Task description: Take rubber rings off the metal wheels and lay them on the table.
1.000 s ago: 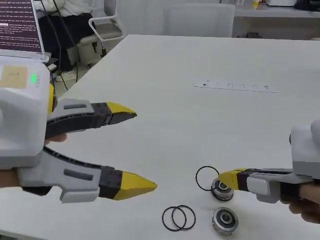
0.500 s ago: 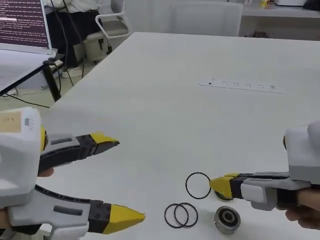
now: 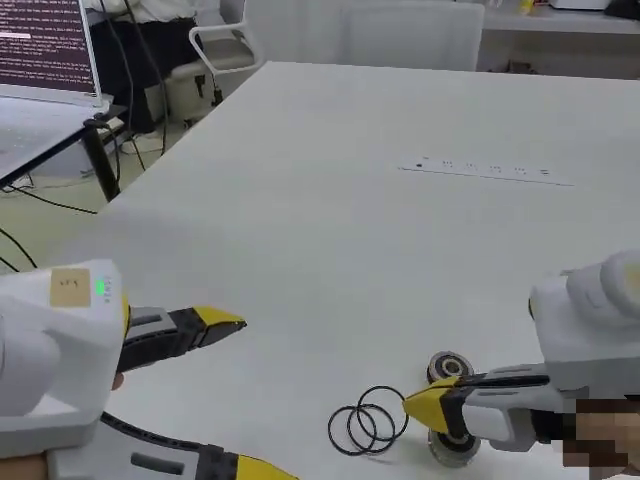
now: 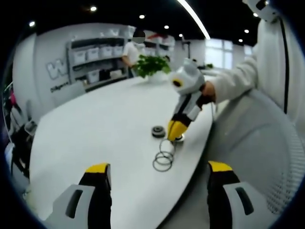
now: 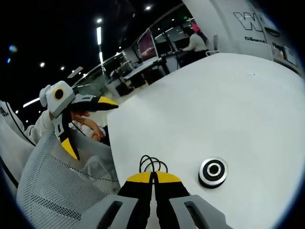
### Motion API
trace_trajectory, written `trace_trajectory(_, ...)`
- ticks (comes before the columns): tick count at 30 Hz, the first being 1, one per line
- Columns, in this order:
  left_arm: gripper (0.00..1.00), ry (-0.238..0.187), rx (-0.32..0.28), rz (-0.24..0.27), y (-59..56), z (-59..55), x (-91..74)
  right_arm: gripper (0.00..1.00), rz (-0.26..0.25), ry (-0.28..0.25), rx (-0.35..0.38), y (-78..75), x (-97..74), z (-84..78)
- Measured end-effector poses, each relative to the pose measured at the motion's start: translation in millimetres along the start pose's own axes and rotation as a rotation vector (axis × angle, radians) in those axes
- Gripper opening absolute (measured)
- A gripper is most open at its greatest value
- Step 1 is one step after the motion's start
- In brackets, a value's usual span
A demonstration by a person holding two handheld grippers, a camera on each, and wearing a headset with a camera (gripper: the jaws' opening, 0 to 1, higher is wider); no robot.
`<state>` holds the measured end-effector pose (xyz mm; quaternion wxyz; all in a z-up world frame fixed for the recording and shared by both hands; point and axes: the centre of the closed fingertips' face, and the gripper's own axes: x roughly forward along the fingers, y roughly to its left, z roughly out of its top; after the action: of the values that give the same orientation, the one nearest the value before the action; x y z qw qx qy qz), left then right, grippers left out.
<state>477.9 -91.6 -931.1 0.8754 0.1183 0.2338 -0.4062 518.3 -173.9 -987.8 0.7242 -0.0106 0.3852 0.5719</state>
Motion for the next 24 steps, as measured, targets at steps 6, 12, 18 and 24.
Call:
trace_trajectory(6,0.83,0.040,0.001,-0.012,-3.6,-7.7,3.6,0.00,-0.014,0.049,-0.023,-3.3,6.9,-11.5)
trace_trajectory(12,0.83,0.043,-0.018,-0.016,-5.2,-8.5,4.6,0.00,-0.046,0.060,-0.051,-9.2,9.3,-12.7)
trace_trajectory(18,0.80,0.047,-0.021,-0.012,-5.0,-8.7,4.9,0.00,-0.063,0.073,-0.070,-12.9,11.5,-14.9)
trace_trajectory(24,0.80,0.047,-0.025,-0.010,-4.8,-8.7,4.9,0.00,-0.092,0.065,-0.078,-19.2,11.4,-12.4)
